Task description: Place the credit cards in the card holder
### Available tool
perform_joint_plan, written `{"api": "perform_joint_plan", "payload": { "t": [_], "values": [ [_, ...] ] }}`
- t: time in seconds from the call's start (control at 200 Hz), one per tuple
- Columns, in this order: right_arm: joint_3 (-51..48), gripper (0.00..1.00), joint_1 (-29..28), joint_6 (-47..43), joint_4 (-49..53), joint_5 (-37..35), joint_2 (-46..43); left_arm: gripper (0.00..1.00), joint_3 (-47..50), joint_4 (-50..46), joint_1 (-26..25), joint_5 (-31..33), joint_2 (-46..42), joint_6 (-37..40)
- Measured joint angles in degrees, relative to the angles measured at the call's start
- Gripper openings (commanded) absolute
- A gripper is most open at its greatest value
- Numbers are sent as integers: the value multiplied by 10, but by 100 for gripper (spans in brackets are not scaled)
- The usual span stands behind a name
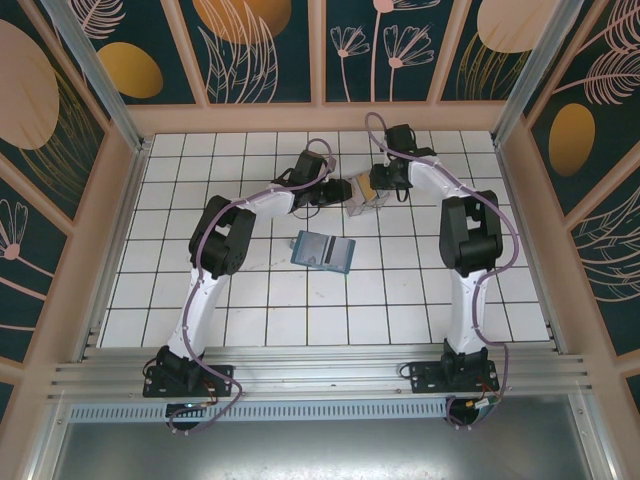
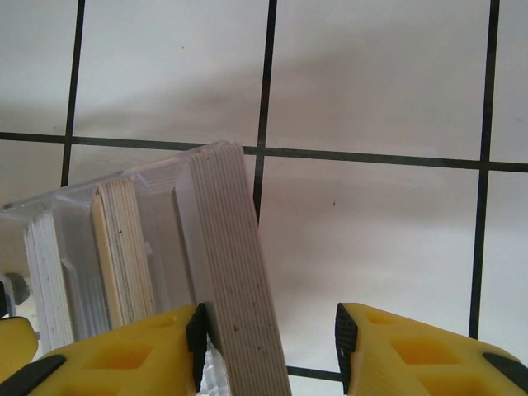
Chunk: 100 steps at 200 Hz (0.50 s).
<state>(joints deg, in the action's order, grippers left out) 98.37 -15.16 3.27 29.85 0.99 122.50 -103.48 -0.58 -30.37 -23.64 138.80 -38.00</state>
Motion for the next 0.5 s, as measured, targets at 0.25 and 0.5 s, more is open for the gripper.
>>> {"api": "perform_joint_plan", "payload": {
  "t": [0.25,0.5],
  "values": [
    [0,46,0,0,0,-7,-2,46,0,0,0,0,0,0],
    [0,44,0,0,0,-16,-13,46,0,0,0,0,0,0]
  ]
}}
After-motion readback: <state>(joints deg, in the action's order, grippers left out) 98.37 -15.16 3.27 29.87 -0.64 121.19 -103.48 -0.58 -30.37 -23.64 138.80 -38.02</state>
